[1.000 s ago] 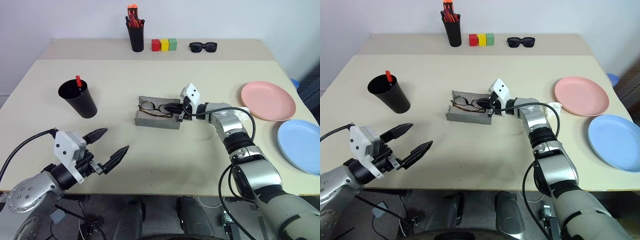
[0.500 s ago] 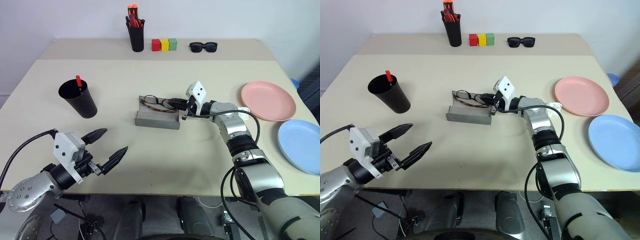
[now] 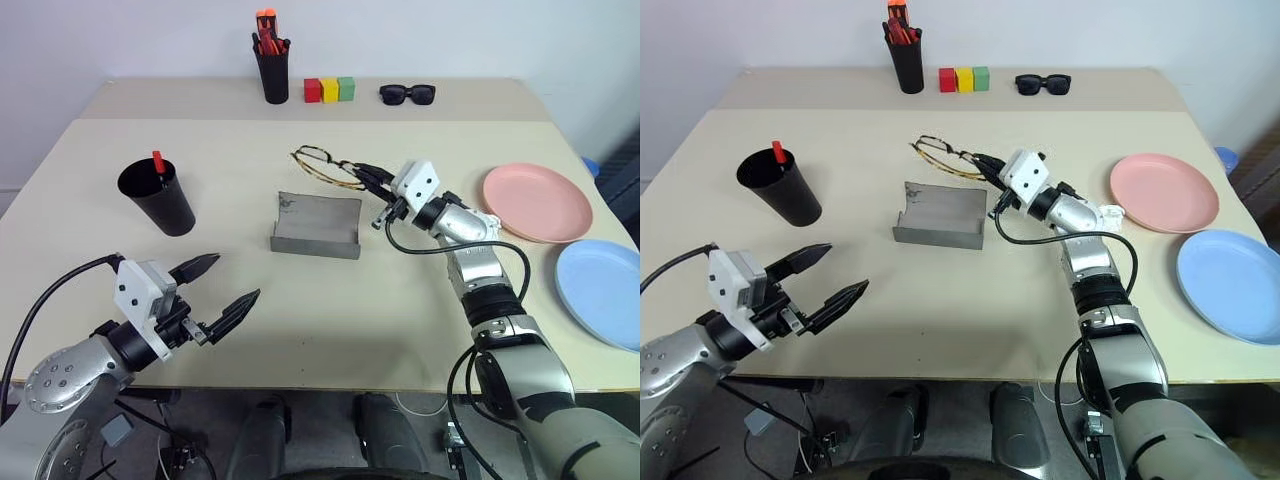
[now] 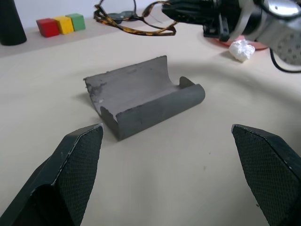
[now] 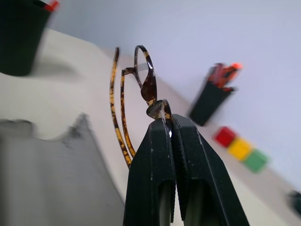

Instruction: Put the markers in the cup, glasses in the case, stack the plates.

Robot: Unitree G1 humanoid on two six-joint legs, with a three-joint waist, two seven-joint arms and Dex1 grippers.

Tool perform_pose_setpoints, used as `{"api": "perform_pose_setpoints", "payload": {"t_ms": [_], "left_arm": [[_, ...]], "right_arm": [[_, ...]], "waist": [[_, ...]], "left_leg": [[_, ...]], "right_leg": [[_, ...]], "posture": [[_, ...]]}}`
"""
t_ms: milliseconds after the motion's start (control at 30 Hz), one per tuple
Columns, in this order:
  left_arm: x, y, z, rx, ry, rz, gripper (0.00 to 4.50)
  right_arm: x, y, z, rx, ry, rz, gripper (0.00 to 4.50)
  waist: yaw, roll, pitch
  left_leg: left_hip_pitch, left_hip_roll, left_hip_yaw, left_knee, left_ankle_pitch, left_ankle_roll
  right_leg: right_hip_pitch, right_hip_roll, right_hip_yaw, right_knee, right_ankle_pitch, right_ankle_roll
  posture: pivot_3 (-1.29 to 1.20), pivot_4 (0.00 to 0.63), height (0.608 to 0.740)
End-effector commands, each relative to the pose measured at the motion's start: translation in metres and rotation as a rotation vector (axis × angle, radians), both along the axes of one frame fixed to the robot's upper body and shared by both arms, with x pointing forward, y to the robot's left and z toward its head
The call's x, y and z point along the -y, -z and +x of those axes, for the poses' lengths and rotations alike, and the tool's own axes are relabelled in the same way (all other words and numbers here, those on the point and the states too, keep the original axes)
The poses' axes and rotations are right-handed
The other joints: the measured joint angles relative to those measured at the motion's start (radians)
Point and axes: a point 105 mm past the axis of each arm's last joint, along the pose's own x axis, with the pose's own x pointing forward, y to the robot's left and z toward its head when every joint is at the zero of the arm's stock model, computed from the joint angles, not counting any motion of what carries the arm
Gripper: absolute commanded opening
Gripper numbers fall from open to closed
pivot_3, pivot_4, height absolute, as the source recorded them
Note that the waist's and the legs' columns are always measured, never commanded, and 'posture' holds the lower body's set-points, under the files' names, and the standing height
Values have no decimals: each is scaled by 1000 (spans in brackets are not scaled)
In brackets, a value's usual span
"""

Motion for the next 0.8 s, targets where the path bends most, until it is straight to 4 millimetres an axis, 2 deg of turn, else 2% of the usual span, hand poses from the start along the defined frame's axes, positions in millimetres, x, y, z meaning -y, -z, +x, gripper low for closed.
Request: {"api": "perform_pose_setpoints", "payload": {"t_ms": [33, 300, 400, 567, 800], "left_arm": [[4, -5, -1, 27, 7, -3, 4500], [4, -6, 2, 26, 9, -5, 4500], [4, -6, 4, 28, 13, -5, 4500], [8, -8, 8, 37, 24, -11, 4500], [8, -11, 12, 46, 24, -13, 4500]], "right_arm": [[15, -7, -4, 195, 110, -64, 36], [75, 20, 6, 330, 488, -253, 36], [92, 28, 7, 368, 578, -342, 36], [103, 44, 4, 422, 620, -484, 36], [108, 58, -2, 401, 602, -521, 36]], "waist": [[1, 0, 0], [0, 0, 0], [-1, 0, 0], [-2, 0, 0], [-1, -1, 0]], "left_leg": [[0, 0, 0, 0, 0, 0], [0, 0, 0, 0, 0, 0], [0, 0, 1, 0, 0, 0], [0, 0, 1, 0, 0, 0], [1, -1, 1, 0, 0, 0]], "right_leg": [[0, 0, 0, 0, 0, 0], [0, 0, 1, 0, 0, -1], [0, 0, 2, 0, 0, -1], [0, 0, 2, 0, 0, -1], [1, 0, 2, 0, 0, -1]], "posture": [[0, 150, 740], [0, 150, 740], [0, 150, 740], [0, 150, 740], [0, 150, 740]]}}
